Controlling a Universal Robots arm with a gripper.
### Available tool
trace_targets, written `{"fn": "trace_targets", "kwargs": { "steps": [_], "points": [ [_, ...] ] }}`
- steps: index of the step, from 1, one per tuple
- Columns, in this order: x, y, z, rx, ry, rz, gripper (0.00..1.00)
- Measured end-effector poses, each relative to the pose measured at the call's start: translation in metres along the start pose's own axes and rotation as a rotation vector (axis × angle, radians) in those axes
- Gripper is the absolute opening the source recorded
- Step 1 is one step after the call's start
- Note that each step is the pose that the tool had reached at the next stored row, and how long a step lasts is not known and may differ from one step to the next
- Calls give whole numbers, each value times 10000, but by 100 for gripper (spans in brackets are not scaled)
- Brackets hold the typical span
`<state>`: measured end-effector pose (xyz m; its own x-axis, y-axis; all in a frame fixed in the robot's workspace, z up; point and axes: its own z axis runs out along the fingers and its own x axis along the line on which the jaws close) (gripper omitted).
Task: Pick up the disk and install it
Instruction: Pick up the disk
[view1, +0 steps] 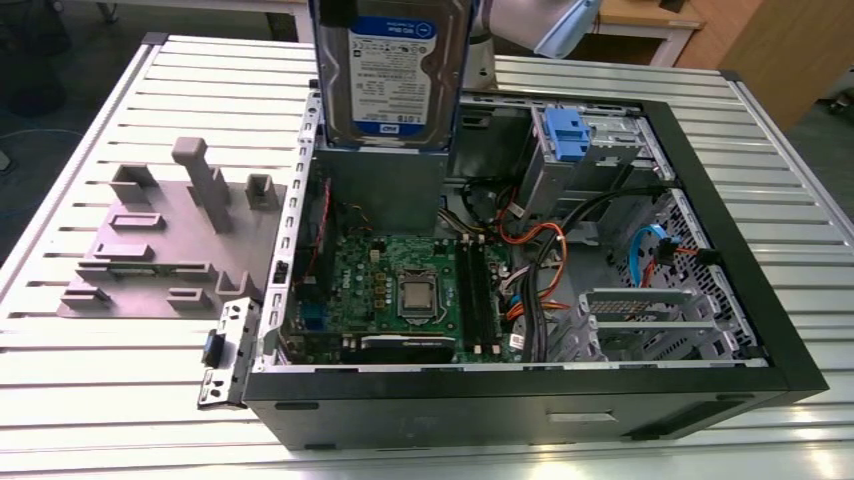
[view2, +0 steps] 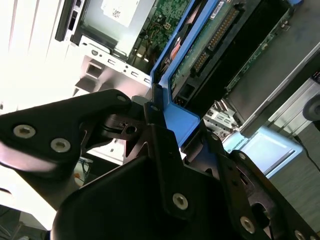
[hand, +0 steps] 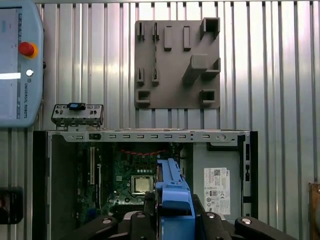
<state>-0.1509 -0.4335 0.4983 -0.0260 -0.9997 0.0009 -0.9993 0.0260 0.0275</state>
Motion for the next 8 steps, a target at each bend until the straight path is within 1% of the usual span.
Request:
{"fn": "trace_targets", "kwargs": {
  "steps": [8],
  "points": [
    [-4,-147,-3,0,0,1,36]
  ]
}}
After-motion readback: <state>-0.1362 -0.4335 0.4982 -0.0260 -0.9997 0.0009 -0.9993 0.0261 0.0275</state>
